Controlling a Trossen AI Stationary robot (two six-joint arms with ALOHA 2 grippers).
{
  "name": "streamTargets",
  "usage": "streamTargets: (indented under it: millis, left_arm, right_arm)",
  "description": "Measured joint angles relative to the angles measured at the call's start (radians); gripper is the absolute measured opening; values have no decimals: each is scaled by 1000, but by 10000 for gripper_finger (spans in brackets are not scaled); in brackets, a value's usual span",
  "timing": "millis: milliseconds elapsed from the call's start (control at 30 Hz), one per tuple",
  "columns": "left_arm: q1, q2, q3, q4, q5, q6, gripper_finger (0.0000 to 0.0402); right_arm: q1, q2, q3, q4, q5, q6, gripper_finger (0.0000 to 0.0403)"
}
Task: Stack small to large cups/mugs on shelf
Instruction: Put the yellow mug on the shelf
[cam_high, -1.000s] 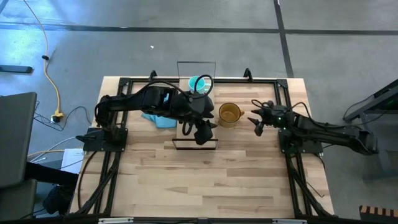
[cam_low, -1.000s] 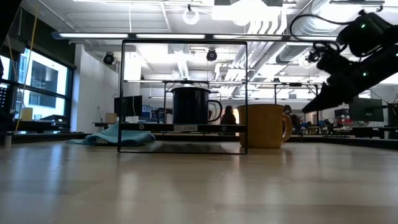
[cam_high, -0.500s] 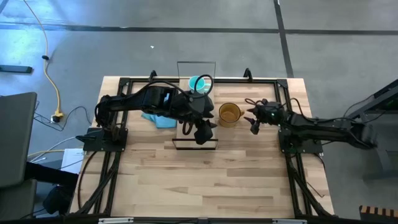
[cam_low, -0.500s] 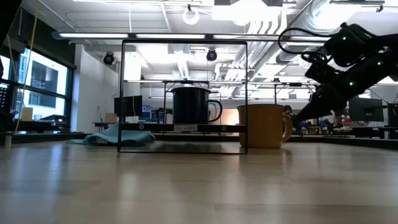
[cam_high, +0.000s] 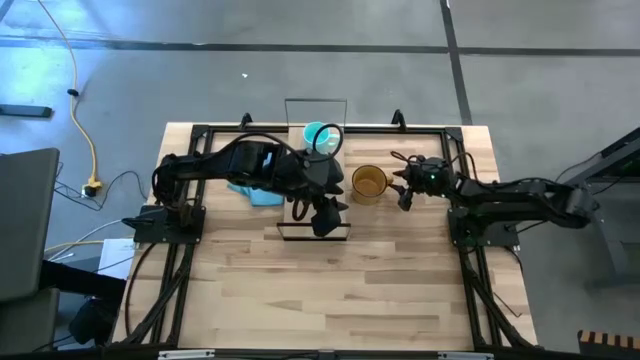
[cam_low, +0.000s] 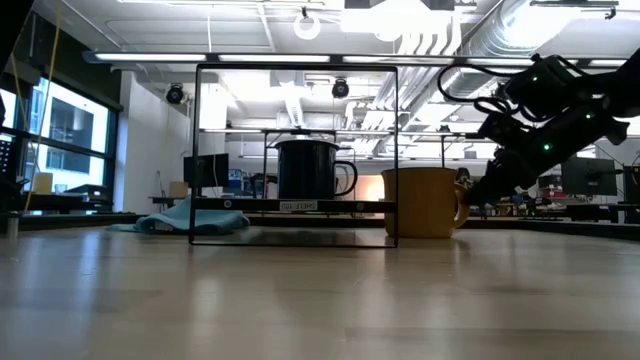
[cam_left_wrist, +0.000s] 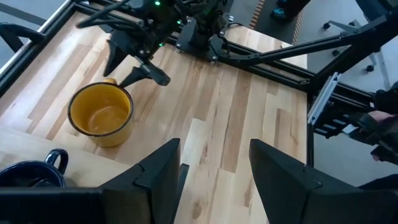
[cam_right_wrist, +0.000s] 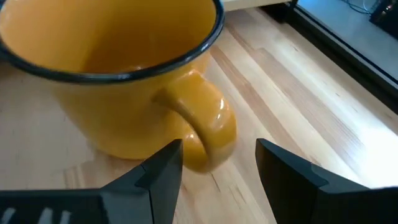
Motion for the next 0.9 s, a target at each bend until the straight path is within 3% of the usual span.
streamTargets:
  millis: [167, 500, 900]
  left_arm:
    - [0, 0, 0, 0, 4, 0, 182]
    - [0, 0, 0, -11, 9, -17, 182]
    - [-14, 0, 0, -26, -1, -7, 182]
  right_arm:
    - [-11, 64, 39, 4, -51, -50, 195]
    - [-10, 227, 183, -153, -146, -92, 195]
    - [55, 161, 177, -249, -171, -17, 195]
